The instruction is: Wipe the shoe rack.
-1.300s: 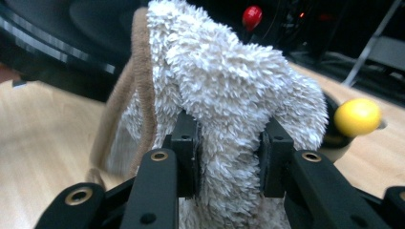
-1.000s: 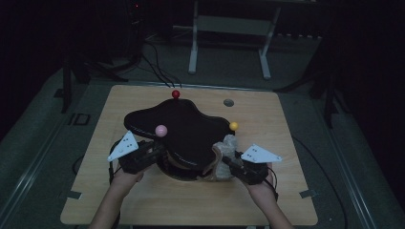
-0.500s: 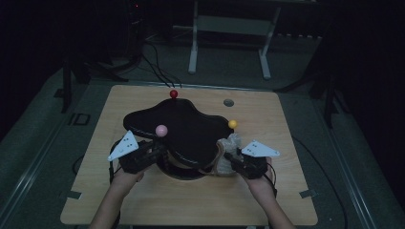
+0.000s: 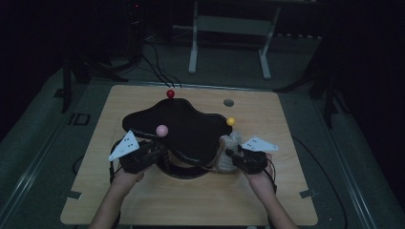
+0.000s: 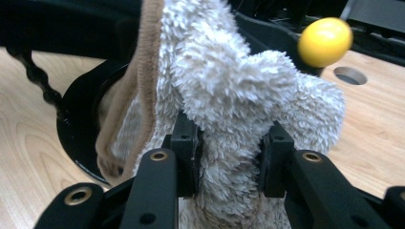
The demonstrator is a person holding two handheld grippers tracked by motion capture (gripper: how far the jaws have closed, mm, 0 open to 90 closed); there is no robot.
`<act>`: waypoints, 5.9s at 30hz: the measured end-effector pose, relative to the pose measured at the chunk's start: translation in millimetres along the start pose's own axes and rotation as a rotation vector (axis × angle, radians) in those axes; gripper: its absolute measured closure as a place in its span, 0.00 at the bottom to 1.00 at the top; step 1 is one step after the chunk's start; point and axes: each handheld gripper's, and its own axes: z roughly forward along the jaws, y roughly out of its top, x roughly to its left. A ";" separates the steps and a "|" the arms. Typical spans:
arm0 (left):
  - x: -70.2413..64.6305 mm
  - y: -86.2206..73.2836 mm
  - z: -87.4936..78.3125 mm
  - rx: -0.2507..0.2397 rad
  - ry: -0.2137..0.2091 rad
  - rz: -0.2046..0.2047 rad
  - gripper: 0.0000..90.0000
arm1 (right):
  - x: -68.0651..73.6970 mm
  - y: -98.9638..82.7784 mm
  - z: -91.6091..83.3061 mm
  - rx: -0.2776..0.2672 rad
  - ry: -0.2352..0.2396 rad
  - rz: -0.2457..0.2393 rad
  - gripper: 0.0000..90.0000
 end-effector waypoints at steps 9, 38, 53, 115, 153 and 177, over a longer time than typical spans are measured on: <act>1.9 -1.2 0.1 -0.010 -0.017 -0.014 0.83 | -6.5 -2.5 7.1 0.039 -0.015 -0.002 0.74; 5.8 -3.0 0.0 -0.018 -0.049 -0.034 0.83 | -46.1 -14.1 29.8 0.129 -0.122 0.048 0.74; 7.3 -3.7 -0.2 -0.022 -0.060 -0.039 0.83 | -54.0 10.1 33.1 0.026 -0.158 0.085 0.74; 10.6 -4.4 -0.6 -0.018 -0.084 -0.047 0.83 | -3.3 16.7 4.3 -0.066 -0.022 0.003 0.74; 9.3 -4.0 -0.4 -0.014 -0.075 -0.049 0.83 | 48.4 24.0 -52.4 -0.205 0.136 -0.020 0.74; 11.2 -4.8 -0.2 -0.020 -0.090 -0.061 0.83 | 8.3 -11.7 30.7 -0.033 0.004 -0.098 0.74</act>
